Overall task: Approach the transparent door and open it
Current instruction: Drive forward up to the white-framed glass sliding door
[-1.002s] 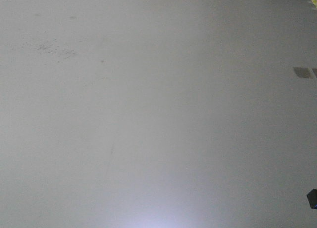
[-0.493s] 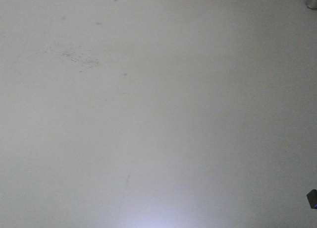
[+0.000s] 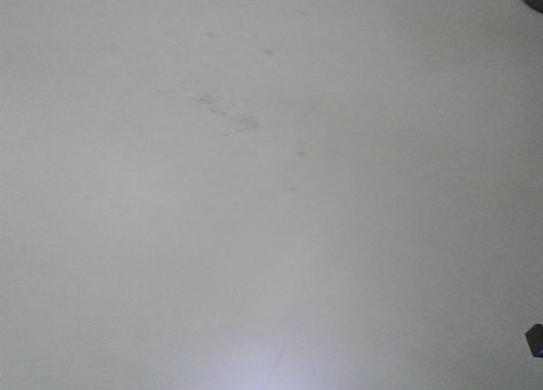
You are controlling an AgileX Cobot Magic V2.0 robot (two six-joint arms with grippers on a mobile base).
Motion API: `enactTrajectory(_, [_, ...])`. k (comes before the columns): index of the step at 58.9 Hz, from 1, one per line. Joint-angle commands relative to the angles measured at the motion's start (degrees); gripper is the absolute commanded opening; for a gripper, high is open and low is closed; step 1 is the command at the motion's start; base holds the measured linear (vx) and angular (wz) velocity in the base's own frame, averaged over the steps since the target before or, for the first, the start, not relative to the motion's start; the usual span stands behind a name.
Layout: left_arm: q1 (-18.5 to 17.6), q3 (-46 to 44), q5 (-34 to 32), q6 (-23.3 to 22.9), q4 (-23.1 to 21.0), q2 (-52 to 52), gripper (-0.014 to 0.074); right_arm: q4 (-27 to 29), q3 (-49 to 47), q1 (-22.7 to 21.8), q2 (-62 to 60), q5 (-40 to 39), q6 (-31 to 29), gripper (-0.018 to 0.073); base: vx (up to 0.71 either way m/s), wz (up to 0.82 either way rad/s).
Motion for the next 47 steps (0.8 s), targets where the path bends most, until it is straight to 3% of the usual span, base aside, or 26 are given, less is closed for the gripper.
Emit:
enactTrajectory(1, [-0.2,0.9,-4.4,-0.4,-0.2,-0.9,-0.0006,0.0,0.2,-0.3,-0.9,-4.8,-0.5,-0.0006,0.35,0.64])
enactTrajectory(47, [-0.2,0.9,-4.4,-0.4,-0.2,-0.9,-0.0006,0.0,0.2,-0.3,-0.9,-4.8,-0.5,-0.0006,0.36,0.6])
